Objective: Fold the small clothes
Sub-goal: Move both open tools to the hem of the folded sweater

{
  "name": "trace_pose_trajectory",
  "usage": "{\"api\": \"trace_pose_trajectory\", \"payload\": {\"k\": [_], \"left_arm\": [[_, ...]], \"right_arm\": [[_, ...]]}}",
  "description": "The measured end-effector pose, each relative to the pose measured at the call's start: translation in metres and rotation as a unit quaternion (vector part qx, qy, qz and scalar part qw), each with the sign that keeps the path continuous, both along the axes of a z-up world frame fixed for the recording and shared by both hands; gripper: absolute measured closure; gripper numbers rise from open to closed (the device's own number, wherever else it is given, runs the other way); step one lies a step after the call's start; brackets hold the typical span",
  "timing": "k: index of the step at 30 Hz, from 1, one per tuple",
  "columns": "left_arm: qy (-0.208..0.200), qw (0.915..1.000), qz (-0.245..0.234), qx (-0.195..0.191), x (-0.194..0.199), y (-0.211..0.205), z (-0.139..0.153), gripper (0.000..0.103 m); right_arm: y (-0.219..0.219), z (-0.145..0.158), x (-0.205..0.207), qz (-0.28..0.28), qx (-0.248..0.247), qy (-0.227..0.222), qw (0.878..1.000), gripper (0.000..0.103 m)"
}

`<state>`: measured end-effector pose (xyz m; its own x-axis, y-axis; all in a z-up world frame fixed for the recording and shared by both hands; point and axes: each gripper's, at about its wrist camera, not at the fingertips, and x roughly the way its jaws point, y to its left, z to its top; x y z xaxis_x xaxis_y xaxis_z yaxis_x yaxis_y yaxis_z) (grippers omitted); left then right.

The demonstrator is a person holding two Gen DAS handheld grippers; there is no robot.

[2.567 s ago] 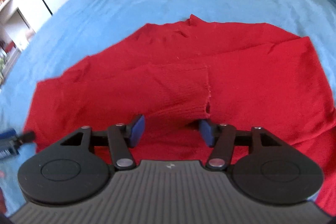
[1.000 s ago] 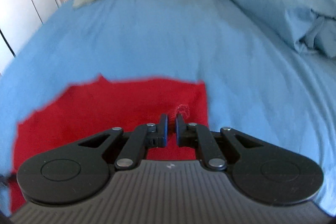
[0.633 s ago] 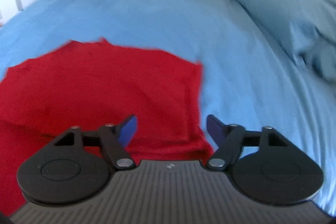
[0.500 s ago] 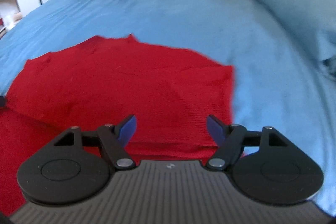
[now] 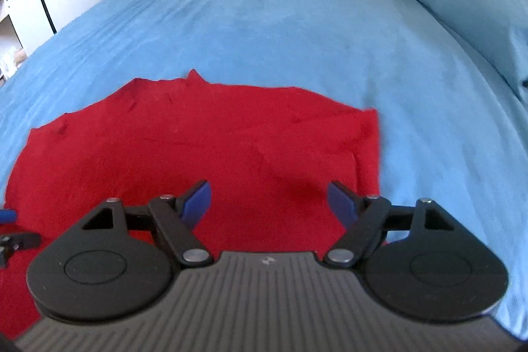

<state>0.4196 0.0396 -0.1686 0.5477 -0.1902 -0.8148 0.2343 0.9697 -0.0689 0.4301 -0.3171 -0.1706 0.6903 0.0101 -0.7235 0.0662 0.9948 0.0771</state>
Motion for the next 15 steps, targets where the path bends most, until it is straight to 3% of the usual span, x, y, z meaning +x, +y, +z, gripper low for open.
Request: {"api": "trace_pose_trajectory", "payload": {"k": [3, 9, 12, 15], "left_arm": [[-0.016, 0.9999, 0.003, -0.004, -0.006, 0.0, -0.002, 0.015], [-0.057, 0.9983, 0.003, -0.006, -0.022, 0.003, -0.006, 0.015], [-0.077, 0.9969, 0.012, -0.009, -0.028, 0.004, 0.001, 0.015], [-0.107, 0.9934, 0.031, -0.025, -0.039, 0.014, 0.023, 0.012]], "right_arm": [[-0.009, -0.023, 0.014, -0.018, -0.002, 0.008, 1.0, 0.008], [-0.024, -0.036, 0.015, -0.058, 0.007, -0.037, 0.998, 0.001], [-0.027, -0.03, 0.006, -0.043, 0.009, -0.052, 0.998, 0.002], [-0.033, -0.001, -0.02, -0.02, 0.026, -0.099, 0.995, 0.001]]}}
